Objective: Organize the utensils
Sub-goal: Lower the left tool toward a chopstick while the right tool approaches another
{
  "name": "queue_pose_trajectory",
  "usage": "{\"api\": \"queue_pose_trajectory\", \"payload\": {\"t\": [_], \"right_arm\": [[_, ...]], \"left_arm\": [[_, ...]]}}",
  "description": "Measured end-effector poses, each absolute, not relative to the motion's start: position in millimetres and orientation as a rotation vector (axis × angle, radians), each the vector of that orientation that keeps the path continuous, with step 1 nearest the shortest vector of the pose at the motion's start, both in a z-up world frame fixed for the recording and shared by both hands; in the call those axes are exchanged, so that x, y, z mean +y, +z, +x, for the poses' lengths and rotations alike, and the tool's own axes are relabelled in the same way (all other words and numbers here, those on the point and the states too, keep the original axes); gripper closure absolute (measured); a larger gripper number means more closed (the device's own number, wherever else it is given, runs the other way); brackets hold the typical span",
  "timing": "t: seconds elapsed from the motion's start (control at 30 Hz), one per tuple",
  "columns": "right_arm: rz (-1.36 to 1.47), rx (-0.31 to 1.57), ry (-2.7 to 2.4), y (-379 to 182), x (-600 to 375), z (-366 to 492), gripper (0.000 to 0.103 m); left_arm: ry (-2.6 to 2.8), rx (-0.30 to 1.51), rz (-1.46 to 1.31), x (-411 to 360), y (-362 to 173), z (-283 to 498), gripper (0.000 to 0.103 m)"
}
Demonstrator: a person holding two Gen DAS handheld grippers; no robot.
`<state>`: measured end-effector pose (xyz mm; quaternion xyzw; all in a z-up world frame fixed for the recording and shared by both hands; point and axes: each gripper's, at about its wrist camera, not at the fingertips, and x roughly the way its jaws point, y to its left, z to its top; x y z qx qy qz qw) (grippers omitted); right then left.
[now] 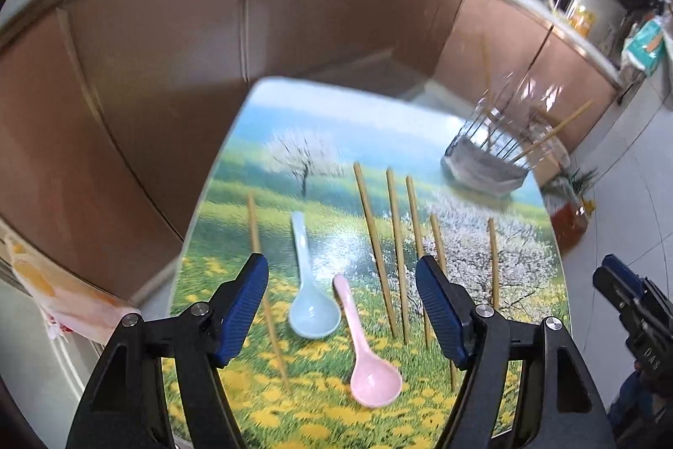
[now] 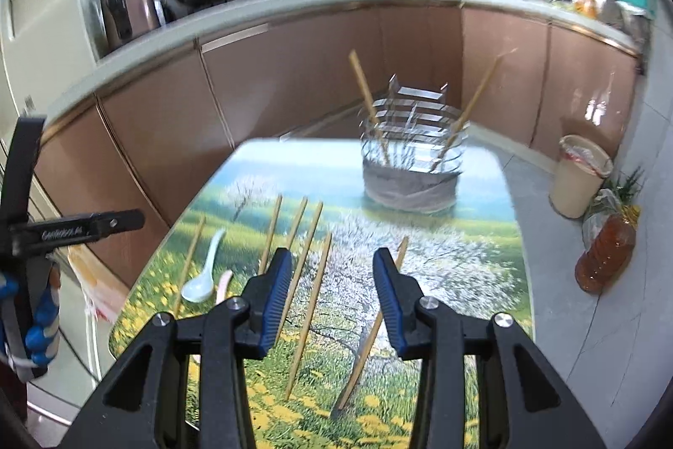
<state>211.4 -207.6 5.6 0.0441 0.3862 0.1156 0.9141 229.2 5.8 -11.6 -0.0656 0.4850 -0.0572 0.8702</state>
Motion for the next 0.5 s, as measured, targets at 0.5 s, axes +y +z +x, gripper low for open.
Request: {"api": "queue_pose_trajectory", "payload": {"t": [0.5], "right_arm": [[0.06,1.181,0.335,-100,-181,360,0.074]], "left_arm": [[-0.129,1.357,-0.179,-25,-109,386,0.043]]}}
